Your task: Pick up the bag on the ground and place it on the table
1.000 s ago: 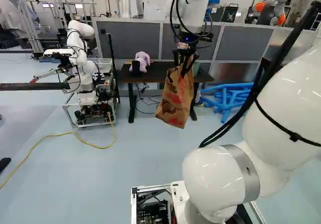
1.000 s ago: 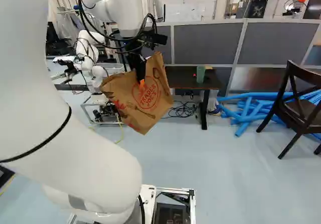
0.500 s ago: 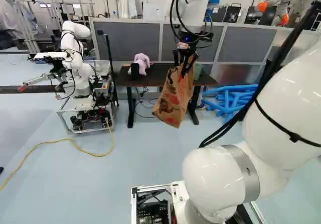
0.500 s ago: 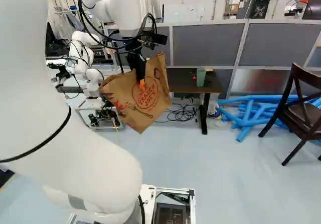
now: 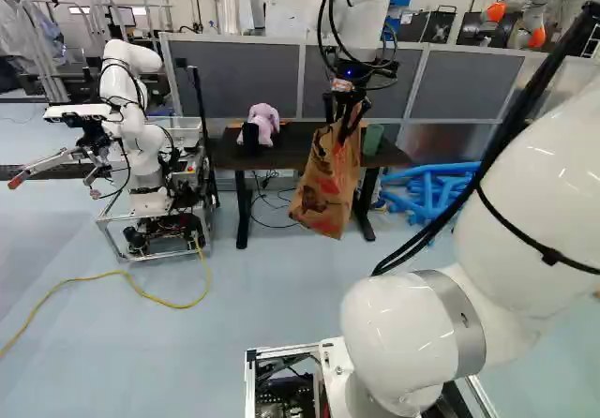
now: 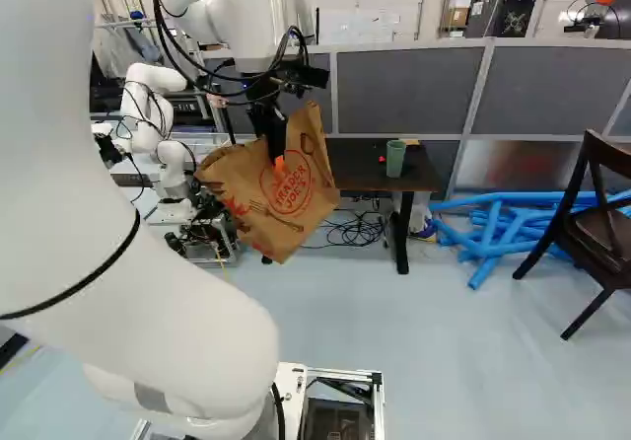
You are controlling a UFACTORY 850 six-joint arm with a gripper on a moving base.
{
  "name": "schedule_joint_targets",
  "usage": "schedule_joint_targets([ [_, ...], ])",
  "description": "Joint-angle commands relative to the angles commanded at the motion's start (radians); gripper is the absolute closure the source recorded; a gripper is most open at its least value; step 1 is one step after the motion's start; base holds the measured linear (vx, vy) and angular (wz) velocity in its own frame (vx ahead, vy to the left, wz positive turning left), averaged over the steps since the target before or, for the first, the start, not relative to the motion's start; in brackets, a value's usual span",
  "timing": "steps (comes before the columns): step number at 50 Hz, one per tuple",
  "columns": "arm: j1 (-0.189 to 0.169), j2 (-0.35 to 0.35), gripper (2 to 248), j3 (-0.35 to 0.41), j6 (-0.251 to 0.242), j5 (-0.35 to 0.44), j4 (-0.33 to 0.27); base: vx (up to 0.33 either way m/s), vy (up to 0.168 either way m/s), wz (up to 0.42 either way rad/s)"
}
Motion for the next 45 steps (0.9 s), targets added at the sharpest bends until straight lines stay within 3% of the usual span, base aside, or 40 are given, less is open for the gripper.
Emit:
schedule_joint_targets([
  [18, 0.0, 0.0, 229, 0.0, 0.0, 0.0, 0.0, 0.162, -0.004, -0.009],
  [45, 0.0, 0.0, 229, 0.0, 0.0, 0.0, 0.0, 0.137, -0.048, 0.003],
])
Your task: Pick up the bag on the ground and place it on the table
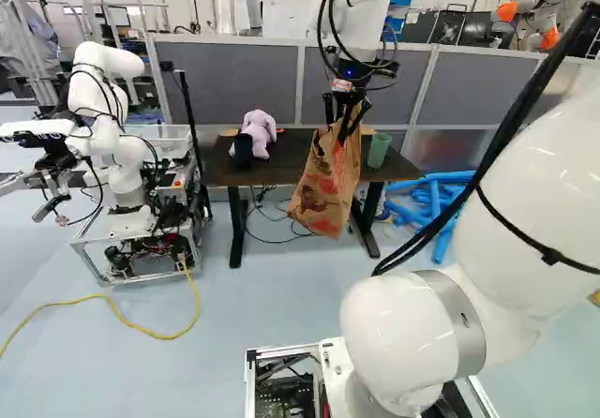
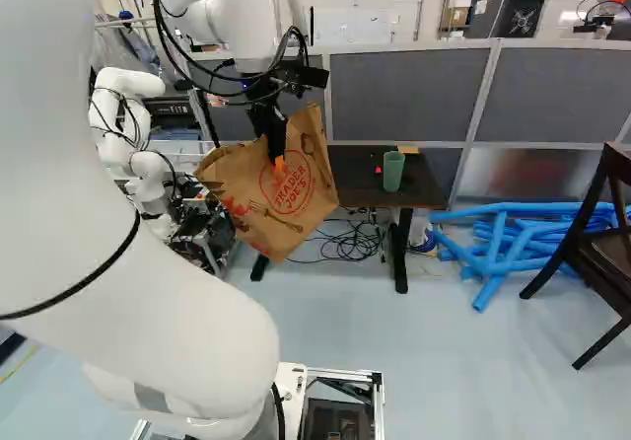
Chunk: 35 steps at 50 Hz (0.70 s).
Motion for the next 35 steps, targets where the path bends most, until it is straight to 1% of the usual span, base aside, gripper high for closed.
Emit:
schedule_joint_targets([
  [35, 0.0, 0.0, 229, 0.0, 0.0, 0.0, 0.0, 0.133, -0.049, -0.001],
])
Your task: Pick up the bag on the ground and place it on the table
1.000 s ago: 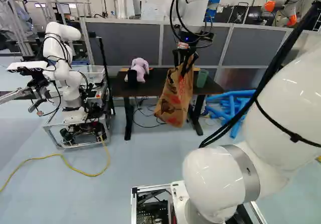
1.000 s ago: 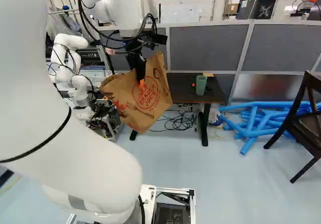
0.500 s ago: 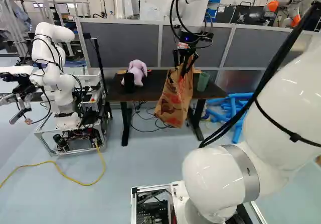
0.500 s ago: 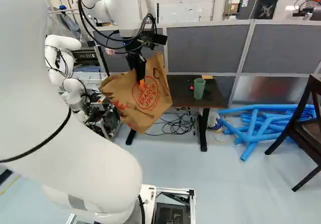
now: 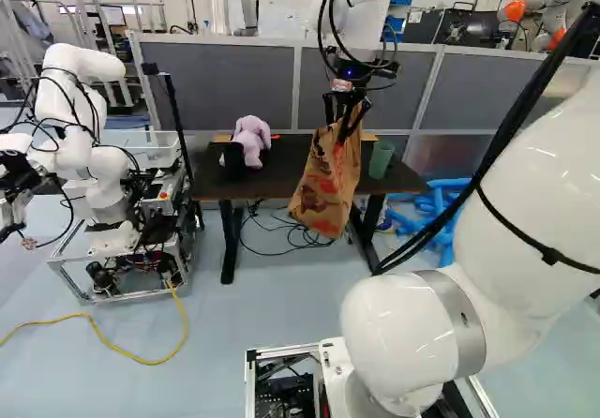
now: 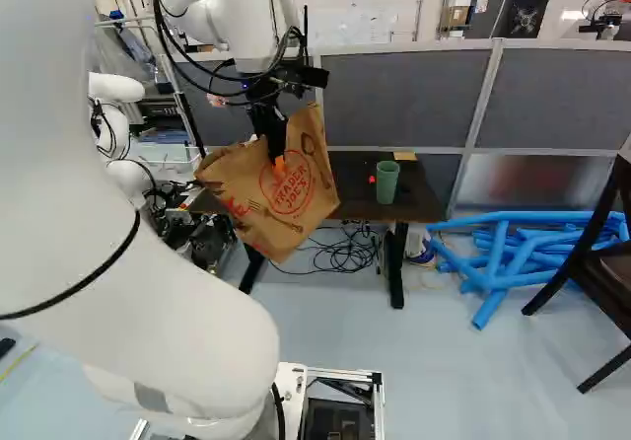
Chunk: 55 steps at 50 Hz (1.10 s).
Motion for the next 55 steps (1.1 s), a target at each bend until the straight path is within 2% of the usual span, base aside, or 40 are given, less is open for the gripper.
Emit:
schedule_joint_targets([
  [31, 0.0, 0.0, 229, 0.0, 0.0, 0.0, 0.0, 0.144, -0.043, -0.006],
  [55, 0.0, 0.0, 229, 0.0, 0.0, 0.0, 0.0, 0.154, -0.004, -0.013],
])
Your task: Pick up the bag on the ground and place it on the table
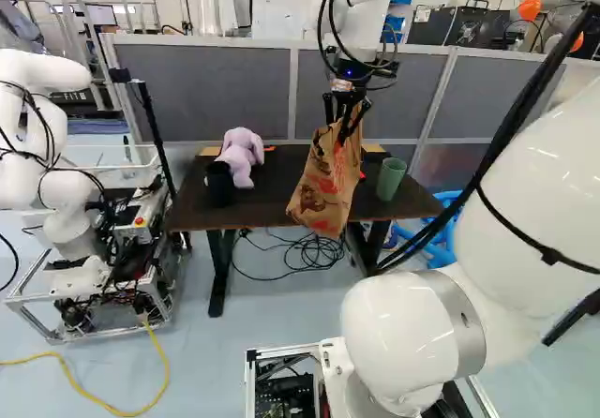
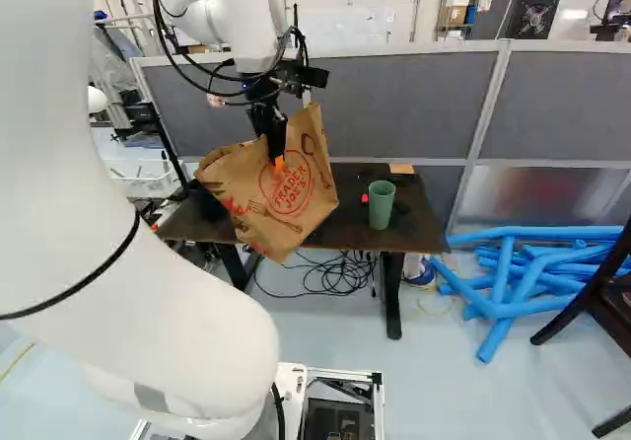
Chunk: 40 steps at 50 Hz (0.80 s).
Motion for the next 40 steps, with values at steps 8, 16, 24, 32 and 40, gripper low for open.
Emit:
schedule_joint_targets([
  [8, 0.0, 0.0, 229, 0.0, 0.0, 0.0, 0.0, 0.119, -0.001, -0.009],
  [16, 0.0, 0.0, 229, 0.0, 0.0, 0.0, 0.0, 0.114, -0.002, -0.009],
  [24, 0.0, -0.029, 229, -0.027, 0.0, 0.0, 0.0, 0.061, 0.0, -0.007],
  [32, 0.0, -0.039, 229, -0.036, 0.0, 0.0, 0.0, 0.0, 0.0, 0.0],
  [40, 0.0, -0.041, 229, -0.038, 0.0, 0.0, 0.0, 0.0, 0.0, 0.0],
])
